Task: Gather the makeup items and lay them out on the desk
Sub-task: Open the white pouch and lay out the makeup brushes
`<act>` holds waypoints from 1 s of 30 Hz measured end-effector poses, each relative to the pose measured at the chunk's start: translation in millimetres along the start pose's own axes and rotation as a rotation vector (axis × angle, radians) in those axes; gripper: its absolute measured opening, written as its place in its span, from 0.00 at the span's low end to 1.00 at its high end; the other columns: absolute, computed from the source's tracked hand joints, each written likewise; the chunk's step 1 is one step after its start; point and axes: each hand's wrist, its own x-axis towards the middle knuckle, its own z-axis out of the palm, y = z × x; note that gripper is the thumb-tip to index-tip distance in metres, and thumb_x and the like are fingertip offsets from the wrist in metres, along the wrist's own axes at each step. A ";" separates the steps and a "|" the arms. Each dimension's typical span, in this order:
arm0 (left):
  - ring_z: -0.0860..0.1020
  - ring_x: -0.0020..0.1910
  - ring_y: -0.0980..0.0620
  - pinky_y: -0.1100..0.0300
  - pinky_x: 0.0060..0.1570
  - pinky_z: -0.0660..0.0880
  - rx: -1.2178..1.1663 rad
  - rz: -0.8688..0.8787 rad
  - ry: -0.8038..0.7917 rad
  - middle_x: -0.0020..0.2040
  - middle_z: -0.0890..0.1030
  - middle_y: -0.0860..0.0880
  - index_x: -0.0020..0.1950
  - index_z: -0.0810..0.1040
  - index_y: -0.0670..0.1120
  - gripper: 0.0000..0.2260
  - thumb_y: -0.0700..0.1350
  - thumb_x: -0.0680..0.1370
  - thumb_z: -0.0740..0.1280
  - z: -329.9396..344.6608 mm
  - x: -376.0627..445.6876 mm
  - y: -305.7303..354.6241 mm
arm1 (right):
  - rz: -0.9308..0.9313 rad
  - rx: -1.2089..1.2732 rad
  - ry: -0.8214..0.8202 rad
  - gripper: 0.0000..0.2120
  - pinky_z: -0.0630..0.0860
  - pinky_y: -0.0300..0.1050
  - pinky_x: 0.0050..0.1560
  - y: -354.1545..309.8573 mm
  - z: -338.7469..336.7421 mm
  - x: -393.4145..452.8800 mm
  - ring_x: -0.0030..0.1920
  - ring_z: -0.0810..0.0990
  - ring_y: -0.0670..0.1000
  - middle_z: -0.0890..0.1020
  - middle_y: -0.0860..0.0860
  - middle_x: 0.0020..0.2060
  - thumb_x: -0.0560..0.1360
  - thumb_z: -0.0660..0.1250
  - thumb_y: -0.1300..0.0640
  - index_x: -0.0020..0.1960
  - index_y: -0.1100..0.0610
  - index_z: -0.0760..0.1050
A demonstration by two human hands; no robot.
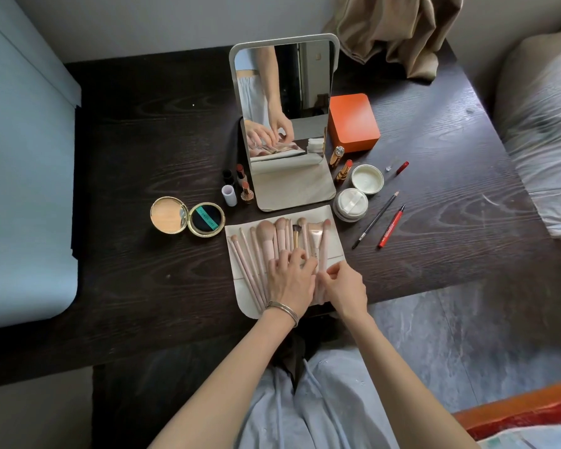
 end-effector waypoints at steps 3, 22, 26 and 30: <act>0.74 0.51 0.47 0.55 0.47 0.70 0.013 -0.017 0.023 0.52 0.76 0.49 0.50 0.77 0.51 0.07 0.49 0.74 0.66 -2.0 -1.1 -6.1 | 0.012 0.002 -0.017 0.07 0.69 0.44 0.44 -0.3 2.1 -0.1 0.46 0.77 0.54 0.79 0.51 0.45 0.74 0.64 0.50 0.44 0.53 0.73; 0.77 0.44 0.50 0.56 0.40 0.73 0.057 0.044 0.029 0.48 0.79 0.52 0.49 0.79 0.53 0.10 0.52 0.70 0.72 1.7 -4.1 -0.4 | 0.079 0.023 -0.021 0.12 0.69 0.44 0.42 4.4 -1.2 8.0 0.44 0.77 0.52 0.79 0.50 0.43 0.73 0.64 0.44 0.44 0.52 0.75; 0.77 0.47 0.49 0.55 0.43 0.73 0.003 0.040 0.012 0.50 0.79 0.50 0.52 0.79 0.52 0.11 0.51 0.71 0.70 -1.2 -4.9 -0.1 | 0.075 -0.026 -0.028 0.13 0.68 0.45 0.42 4.9 -1.1 5.9 0.43 0.76 0.52 0.79 0.50 0.43 0.74 0.62 0.42 0.44 0.52 0.74; 0.76 0.49 0.47 0.54 0.47 0.74 -0.156 -0.043 0.089 0.50 0.78 0.46 0.51 0.79 0.47 0.08 0.45 0.73 0.68 -11.7 -11.6 -15.5 | 0.025 -0.049 0.013 0.13 0.69 0.46 0.44 4.6 -8.6 5.6 0.46 0.77 0.53 0.80 0.49 0.43 0.75 0.61 0.43 0.47 0.52 0.73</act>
